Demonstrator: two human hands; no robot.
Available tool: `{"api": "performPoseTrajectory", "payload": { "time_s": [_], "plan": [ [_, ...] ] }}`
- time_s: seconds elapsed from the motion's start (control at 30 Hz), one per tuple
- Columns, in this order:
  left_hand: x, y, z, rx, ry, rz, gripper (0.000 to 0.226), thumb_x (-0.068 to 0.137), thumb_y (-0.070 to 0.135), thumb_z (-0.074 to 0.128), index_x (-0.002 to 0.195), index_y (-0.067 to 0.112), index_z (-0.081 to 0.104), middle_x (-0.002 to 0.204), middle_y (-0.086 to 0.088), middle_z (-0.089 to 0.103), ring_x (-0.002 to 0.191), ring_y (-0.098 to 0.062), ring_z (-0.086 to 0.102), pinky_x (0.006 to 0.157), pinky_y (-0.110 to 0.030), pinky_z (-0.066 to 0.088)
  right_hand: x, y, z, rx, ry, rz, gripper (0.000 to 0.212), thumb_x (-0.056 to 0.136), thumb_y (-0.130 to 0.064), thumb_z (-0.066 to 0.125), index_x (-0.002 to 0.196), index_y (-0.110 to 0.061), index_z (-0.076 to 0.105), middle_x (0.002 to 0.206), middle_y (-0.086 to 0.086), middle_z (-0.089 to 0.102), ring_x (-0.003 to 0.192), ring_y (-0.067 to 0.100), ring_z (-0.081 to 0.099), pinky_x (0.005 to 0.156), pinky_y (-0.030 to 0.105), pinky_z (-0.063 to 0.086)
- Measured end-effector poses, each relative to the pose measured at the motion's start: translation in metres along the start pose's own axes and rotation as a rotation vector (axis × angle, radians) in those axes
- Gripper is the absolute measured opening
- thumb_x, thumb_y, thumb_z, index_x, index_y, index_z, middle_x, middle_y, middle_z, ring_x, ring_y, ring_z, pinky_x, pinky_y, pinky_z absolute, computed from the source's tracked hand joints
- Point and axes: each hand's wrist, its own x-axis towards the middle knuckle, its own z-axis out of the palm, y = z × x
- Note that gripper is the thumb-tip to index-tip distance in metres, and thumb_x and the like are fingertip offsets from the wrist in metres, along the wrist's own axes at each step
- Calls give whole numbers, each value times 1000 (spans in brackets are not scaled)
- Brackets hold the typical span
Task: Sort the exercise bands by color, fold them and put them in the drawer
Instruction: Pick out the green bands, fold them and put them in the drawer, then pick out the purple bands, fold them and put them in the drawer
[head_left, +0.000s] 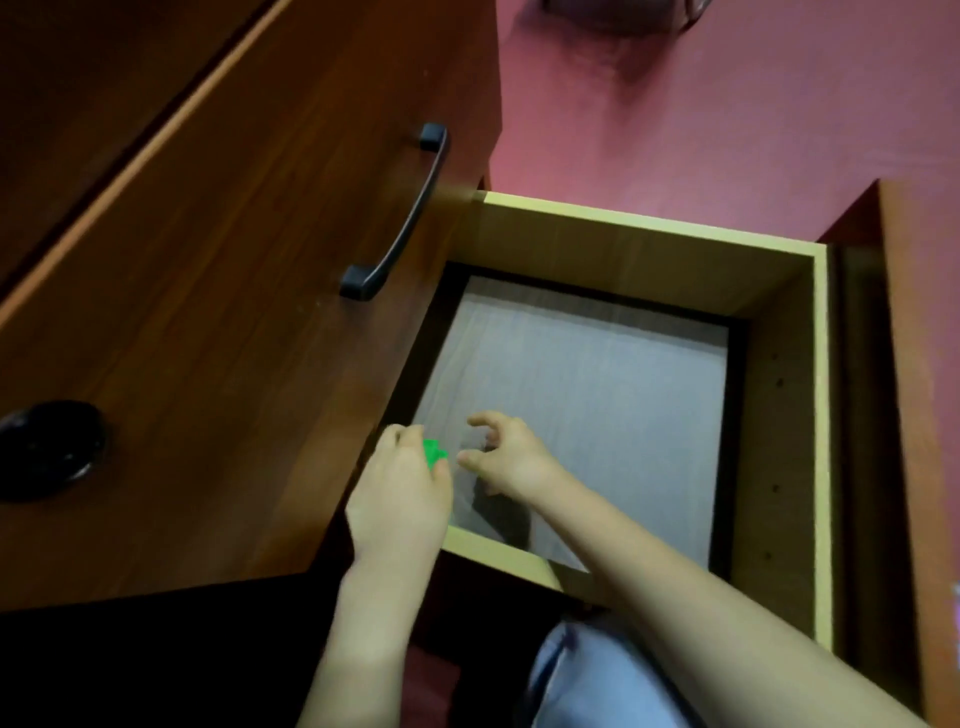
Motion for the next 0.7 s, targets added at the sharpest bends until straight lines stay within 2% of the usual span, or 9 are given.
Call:
{"api": "performPoseTrajectory", "payload": {
  "time_s": [0.07, 0.13, 0.23, 0.33, 0.4, 0.47, 0.53, 0.6, 0.7],
  "plan": [
    [-38, 31, -2, -114, 62, 168, 37, 89, 28, 48, 125, 20, 50, 129, 0, 52, 120, -22, 48, 95, -35, 36, -37, -2, -36, 121, 48, -75, 30, 86, -7, 56, 116, -7, 55, 105, 13, 52, 72, 14, 52, 62, 17, 44],
    [-74, 63, 1, -345, 4, 285, 35, 82, 33, 44, 112, 24, 58, 113, 3, 61, 103, -18, 57, 86, -32, 42, -84, 4, -75, 238, 75, -152, 21, 87, 3, 49, 102, -7, 60, 88, 6, 55, 63, 8, 51, 52, 11, 43],
    [-115, 108, 16, -520, -79, 417, 30, 75, 34, 40, 95, 29, 61, 95, 10, 63, 81, -9, 56, 76, -28, 43, -161, 29, -126, 321, 211, -241, 35, 84, 12, 46, 81, -19, 62, 74, -6, 64, 59, 0, 57, 53, 10, 46],
    [-151, 155, 32, -649, -204, 556, 20, 76, 32, 40, 92, 35, 53, 80, 12, 62, 71, -3, 52, 70, -23, 43, -232, 61, -166, 407, 388, -272, 25, 78, 5, 55, 72, -17, 66, 65, -10, 67, 55, 2, 56, 52, 12, 46],
    [-174, 181, 48, -646, -281, 683, 24, 76, 39, 36, 95, 37, 50, 92, 13, 61, 75, -7, 54, 70, -23, 43, -269, 84, -185, 461, 504, -250, 27, 80, 9, 56, 69, -14, 66, 63, -9, 67, 53, 3, 56, 51, 12, 46],
    [-196, 202, 66, -600, -382, 783, 26, 76, 40, 37, 93, 33, 55, 99, 15, 58, 80, -11, 52, 69, -22, 40, -299, 113, -200, 499, 592, -181, 31, 83, 14, 47, 70, -8, 65, 60, -6, 66, 49, 3, 55, 48, 10, 43],
    [-213, 221, 84, -540, -501, 788, 23, 76, 32, 43, 86, 29, 63, 89, 9, 66, 80, -11, 52, 70, -22, 39, -323, 146, -212, 561, 670, -90, 29, 83, 14, 46, 75, -7, 64, 58, -2, 66, 47, 5, 54, 45, 10, 42],
    [-219, 240, 105, -579, -590, 692, 13, 76, 27, 49, 76, 31, 61, 78, 10, 69, 68, -2, 55, 66, -14, 40, -339, 184, -227, 610, 725, -21, 29, 83, 14, 48, 75, -7, 64, 58, 0, 67, 49, 8, 55, 48, 12, 45],
    [-209, 264, 129, -694, -659, 536, 21, 78, 12, 56, 68, 31, 57, 54, 18, 65, 54, 12, 54, 56, -3, 38, -350, 221, -243, 711, 808, 24, 29, 81, 11, 51, 72, -12, 67, 63, 2, 68, 52, 10, 57, 52, 14, 48]
  ]
}}
